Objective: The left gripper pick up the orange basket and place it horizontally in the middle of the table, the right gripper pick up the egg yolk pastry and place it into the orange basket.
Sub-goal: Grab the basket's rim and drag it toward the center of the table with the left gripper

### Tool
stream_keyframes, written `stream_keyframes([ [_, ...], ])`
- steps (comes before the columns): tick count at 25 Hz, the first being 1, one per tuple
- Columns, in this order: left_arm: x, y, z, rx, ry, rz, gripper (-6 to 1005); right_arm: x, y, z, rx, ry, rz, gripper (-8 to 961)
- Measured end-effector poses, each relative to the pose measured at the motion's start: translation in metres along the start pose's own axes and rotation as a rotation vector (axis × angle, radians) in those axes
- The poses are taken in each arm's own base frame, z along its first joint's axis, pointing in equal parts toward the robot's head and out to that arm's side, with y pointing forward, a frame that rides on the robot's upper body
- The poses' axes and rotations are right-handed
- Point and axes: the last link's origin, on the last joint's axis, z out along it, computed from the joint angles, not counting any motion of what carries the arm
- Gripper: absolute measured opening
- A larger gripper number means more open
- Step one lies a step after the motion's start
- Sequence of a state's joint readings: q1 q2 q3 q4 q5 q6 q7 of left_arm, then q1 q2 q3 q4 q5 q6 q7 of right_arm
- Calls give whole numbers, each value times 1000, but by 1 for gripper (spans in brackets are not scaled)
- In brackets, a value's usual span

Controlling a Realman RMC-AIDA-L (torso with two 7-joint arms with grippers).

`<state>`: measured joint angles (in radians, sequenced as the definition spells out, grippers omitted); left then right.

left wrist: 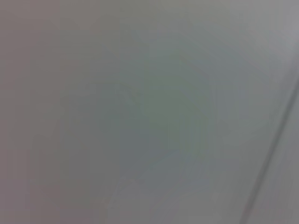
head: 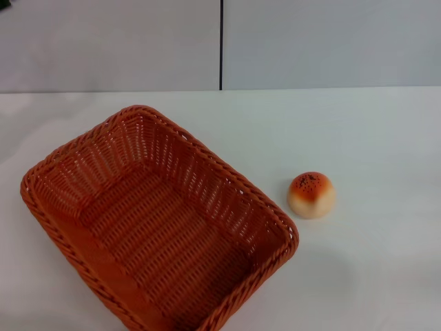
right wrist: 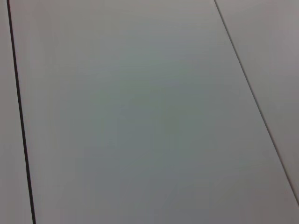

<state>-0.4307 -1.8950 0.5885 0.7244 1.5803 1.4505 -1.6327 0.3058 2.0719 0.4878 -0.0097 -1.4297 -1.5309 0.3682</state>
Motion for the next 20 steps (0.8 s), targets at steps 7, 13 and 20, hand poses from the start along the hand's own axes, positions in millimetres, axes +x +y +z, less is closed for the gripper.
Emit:
stream_keyframes([
  [7,20,25,23,-48,-395,63,796,-1,1,3,-6,-8,-3,638],
  [13,21,46,43,-35,-681,140,795,-2,-2,1,0,-5,-9,639],
  [20,5,55,57,4,-895,194,795,-3,-7,-2,16,-6,-20,639],
])
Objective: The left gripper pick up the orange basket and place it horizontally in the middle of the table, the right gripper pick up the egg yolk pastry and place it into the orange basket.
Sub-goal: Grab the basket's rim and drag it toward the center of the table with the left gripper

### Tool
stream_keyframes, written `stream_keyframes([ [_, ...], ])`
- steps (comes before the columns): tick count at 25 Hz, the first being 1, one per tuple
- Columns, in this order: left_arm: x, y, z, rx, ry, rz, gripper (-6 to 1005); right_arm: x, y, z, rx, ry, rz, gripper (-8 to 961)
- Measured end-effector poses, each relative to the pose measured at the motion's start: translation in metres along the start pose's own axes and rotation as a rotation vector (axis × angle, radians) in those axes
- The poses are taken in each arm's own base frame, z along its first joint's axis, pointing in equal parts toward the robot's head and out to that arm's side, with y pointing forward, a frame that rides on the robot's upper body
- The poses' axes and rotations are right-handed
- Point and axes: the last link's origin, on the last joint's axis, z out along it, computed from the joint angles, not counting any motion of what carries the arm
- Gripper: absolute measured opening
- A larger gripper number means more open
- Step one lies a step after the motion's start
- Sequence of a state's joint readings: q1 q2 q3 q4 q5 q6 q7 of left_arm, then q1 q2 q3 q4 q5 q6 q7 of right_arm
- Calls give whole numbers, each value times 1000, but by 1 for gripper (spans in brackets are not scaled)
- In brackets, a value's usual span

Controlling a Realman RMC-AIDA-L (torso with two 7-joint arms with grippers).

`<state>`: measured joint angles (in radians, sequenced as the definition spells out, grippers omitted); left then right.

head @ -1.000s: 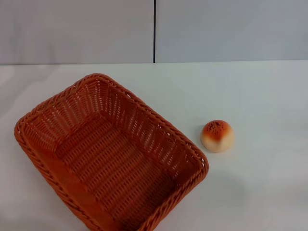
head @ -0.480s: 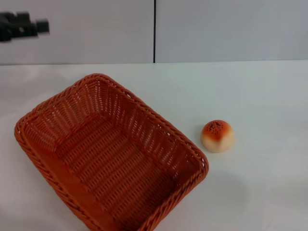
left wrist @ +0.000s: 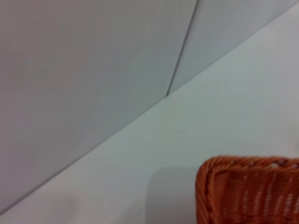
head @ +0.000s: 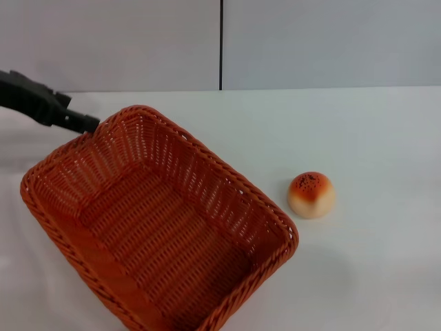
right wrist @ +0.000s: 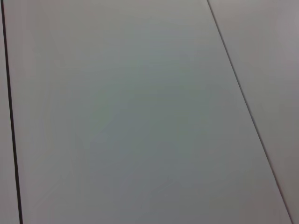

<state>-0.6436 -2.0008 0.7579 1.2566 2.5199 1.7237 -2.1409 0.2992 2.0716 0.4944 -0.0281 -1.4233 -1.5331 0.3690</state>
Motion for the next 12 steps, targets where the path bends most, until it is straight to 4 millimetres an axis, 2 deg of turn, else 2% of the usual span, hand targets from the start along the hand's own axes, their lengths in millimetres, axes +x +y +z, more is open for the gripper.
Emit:
stream_keyframes([
  [3,0,0,0,0,0,0,795,0,0,0,0,1,0,639],
  [4,-3,1,6,22,-40,-2,795,0,0,0,1,2,0,639],
  [12,-14,-4,17,56,-98,-18,796,0,0,-1,2,-1,3,638],
])
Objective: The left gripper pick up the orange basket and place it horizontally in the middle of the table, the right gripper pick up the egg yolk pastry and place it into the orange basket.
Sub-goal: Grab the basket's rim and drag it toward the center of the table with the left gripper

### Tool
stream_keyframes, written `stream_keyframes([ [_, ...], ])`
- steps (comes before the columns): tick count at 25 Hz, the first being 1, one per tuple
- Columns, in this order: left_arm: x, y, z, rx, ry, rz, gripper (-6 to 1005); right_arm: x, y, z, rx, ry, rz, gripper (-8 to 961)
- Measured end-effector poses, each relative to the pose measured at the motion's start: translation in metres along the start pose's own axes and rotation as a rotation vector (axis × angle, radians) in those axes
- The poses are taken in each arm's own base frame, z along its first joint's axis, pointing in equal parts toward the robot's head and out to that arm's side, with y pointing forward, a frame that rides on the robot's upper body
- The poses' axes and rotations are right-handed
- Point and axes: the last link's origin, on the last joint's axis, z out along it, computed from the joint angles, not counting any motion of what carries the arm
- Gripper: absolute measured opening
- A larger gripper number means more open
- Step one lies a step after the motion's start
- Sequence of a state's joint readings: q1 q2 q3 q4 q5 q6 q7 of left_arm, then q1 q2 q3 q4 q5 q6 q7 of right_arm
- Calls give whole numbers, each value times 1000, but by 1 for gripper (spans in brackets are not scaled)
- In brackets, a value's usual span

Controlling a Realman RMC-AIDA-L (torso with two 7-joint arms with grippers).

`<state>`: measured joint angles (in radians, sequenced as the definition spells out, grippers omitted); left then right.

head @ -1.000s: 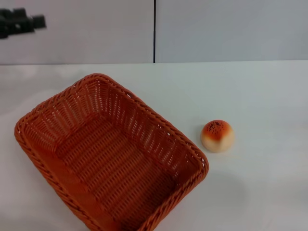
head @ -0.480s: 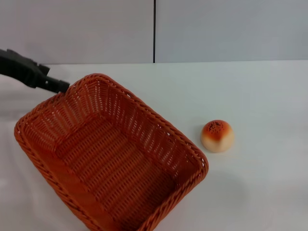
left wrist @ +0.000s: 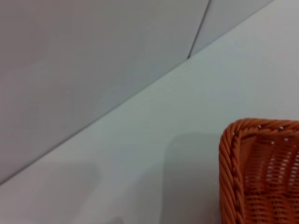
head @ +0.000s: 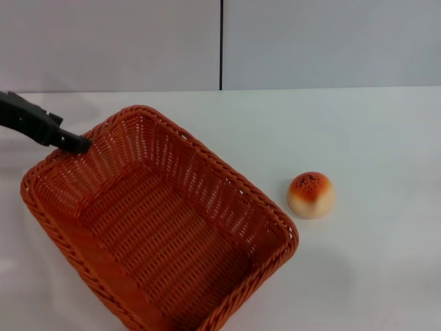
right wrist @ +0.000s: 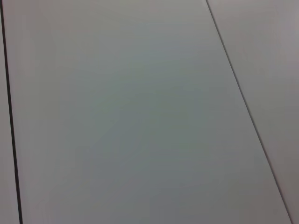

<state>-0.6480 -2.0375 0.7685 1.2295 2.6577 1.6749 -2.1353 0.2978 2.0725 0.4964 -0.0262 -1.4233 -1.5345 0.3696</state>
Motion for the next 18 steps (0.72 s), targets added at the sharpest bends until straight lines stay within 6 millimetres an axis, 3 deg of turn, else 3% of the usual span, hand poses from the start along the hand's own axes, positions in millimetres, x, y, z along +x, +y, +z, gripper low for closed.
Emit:
stream_keyframes([
  [6,-4,2,7,-12,-31,1,795,0,0,0,2,0,0,638],
  [18,-6,9,21,-22,-90,16,696,0,-2,-1,8,0,23,638],
])
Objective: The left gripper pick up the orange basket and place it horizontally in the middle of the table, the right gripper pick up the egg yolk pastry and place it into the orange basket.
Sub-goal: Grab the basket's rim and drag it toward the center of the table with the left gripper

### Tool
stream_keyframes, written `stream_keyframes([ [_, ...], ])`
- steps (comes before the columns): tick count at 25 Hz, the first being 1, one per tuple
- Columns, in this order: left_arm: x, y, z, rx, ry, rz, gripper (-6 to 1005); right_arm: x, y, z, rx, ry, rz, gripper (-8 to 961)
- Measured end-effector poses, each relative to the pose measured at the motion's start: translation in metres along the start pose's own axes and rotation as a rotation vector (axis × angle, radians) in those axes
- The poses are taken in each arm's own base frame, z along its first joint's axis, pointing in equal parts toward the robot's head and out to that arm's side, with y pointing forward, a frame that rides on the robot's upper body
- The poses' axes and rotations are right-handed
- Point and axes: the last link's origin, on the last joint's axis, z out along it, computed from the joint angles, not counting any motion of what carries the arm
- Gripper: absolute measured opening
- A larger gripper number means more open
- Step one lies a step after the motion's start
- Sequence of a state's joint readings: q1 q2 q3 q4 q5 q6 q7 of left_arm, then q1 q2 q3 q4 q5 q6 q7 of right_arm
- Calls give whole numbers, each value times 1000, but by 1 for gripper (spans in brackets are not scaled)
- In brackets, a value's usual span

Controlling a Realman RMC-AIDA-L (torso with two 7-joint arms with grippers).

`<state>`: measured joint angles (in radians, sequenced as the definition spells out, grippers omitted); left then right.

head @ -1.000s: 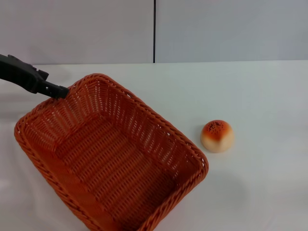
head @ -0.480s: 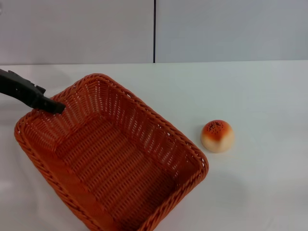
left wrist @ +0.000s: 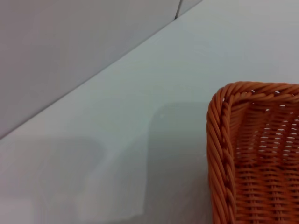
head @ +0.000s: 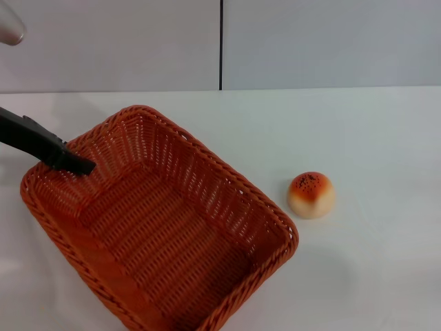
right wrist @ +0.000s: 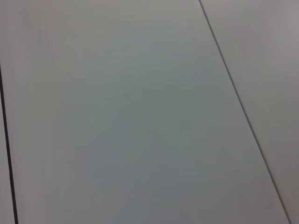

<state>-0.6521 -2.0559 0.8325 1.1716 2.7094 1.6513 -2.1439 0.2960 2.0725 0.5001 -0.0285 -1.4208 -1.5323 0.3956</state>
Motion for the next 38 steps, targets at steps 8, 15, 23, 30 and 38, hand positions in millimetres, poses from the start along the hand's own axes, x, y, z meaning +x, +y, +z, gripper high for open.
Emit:
stream_keyframes([
  [8,-1,-1,0,3,0,-16,513,-1,-3,0,21,-9,0,639],
  [15,-2,-3,-2,-4,4,-87,209,-2,-5,0,28,-10,-1,639],
  [23,-3,-13,-14,9,35,-240,172,0,-4,2,29,-2,2,640],
  [30,-28,-24,-23,3,61,-470,165,-1,-5,3,28,-4,-7,639],
  [38,-84,-24,-28,-65,106,-708,166,-2,-5,8,21,-8,-13,638],
])
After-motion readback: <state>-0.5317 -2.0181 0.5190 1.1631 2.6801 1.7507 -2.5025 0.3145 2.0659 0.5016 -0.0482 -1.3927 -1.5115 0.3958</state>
